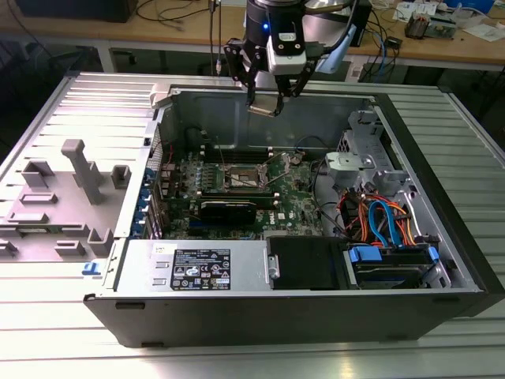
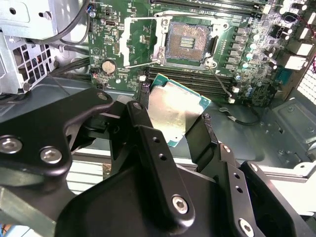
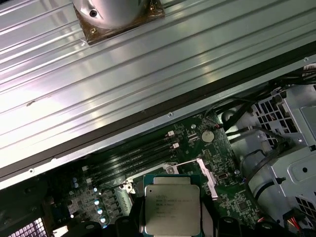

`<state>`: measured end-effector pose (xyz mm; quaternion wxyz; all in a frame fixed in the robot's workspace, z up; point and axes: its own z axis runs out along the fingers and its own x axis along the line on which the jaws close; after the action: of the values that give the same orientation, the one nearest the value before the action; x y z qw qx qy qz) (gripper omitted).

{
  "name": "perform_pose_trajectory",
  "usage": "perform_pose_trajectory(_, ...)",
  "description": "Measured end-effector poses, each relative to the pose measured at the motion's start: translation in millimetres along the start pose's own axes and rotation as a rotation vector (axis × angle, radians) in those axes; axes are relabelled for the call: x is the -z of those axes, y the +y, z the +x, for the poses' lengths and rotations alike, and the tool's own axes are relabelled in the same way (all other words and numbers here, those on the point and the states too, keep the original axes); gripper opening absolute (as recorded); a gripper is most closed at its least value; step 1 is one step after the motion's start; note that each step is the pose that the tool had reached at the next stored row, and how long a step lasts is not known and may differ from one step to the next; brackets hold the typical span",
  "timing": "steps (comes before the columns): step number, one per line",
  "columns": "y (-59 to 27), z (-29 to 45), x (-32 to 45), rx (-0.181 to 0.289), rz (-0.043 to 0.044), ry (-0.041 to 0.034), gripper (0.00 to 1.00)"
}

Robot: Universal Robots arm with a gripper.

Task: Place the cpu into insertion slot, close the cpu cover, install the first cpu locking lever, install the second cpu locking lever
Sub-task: 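Place the cpu into insertion slot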

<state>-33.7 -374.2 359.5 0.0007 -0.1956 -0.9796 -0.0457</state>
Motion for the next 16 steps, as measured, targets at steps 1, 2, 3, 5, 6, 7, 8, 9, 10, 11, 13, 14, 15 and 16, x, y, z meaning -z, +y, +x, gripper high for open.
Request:
perform_pose_trajectory(1,0.0,0.0,0.0,-0.003,0.0,-0.0003,0.55)
perform_pose_trajectory(2,-0.1,0.0,0.0,-0.006,-0.0001,-0.0005,0.55)
perform_pose_trajectory(3,-0.1,0.0,0.0,-0.01,-0.0002,-0.0009,0.55)
perform_pose_trajectory(5,-0.1,-0.1,0.0,-0.02,-0.0003,-0.0018,0.55)
perform_pose_trajectory(6,-0.1,-0.1,0.0,-0.024,-0.0004,-0.0021,0.55)
perform_pose_trajectory(7,-0.1,-0.1,0.0,-0.026,-0.0005,-0.0023,0.55)
perform_pose_trajectory(8,-0.2,-0.1,0.0,-0.029,-0.0006,-0.0026,0.55)
perform_pose_trajectory(9,-0.2,-0.1,-0.1,-0.032,-0.0007,-0.0029,0.55)
perform_pose_trajectory(10,-0.2,-0.1,-0.1,-0.035,-0.0007,-0.0031,0.55)
perform_pose_trajectory(11,-0.2,-0.1,-0.1,-0.037,-0.0008,-0.0034,0.55)
perform_pose_trajectory(13,-0.2,-0.1,-0.1,-0.043,-0.0008,-0.0038,0.55)
perform_pose_trajectory(14,-0.3,-0.1,-0.1,-0.049,-0.0009,-0.0044,0.55)
perform_pose_trajectory(15,-0.3,-0.1,-0.1,-0.052,-0.001,-0.0046,0.55)
perform_pose_trajectory(16,-0.3,-0.1,-0.1,-0.054,-0.001,-0.0048,0.55)
